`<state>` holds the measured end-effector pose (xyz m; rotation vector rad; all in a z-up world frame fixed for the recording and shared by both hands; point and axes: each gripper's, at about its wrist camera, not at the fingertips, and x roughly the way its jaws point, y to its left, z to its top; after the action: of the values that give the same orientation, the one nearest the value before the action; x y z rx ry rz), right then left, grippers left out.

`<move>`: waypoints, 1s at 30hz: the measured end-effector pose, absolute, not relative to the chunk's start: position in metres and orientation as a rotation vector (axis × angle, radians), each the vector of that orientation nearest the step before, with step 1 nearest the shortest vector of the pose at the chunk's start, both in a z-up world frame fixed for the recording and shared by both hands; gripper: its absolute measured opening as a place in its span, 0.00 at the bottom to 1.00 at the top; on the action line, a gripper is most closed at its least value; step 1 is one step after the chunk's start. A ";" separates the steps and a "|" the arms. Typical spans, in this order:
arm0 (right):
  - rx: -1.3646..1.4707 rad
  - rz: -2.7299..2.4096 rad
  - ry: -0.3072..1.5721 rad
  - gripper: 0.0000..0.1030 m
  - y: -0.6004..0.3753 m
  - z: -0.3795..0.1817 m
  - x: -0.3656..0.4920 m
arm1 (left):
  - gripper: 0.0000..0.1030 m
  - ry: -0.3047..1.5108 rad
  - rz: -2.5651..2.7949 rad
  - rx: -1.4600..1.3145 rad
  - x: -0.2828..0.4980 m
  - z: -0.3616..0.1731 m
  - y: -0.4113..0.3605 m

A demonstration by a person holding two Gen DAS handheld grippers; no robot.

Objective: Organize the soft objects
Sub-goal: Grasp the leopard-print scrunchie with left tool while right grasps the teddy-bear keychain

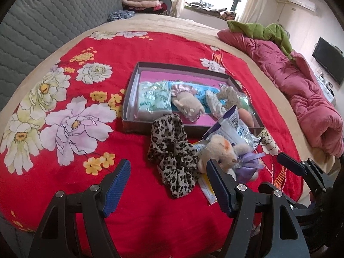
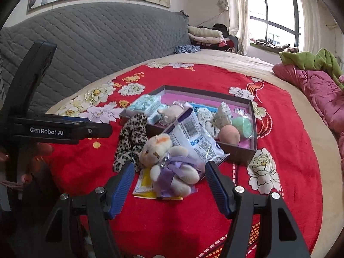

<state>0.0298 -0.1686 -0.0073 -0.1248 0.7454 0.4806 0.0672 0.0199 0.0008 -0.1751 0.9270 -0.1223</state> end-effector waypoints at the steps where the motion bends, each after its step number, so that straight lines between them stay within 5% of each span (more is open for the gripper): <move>1: -0.127 0.480 0.751 0.66 -0.168 -0.010 0.030 | 0.72 0.934 -0.121 -0.174 0.068 -0.001 0.020; 30: -0.146 0.532 0.796 0.66 -0.137 -0.048 0.048 | 0.72 1.017 -0.091 -0.192 0.090 -0.051 0.023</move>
<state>0.0482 -0.1370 -0.0478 -0.1462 0.7956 0.5318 0.0901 0.0231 -0.0510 -0.1918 1.0173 -0.0914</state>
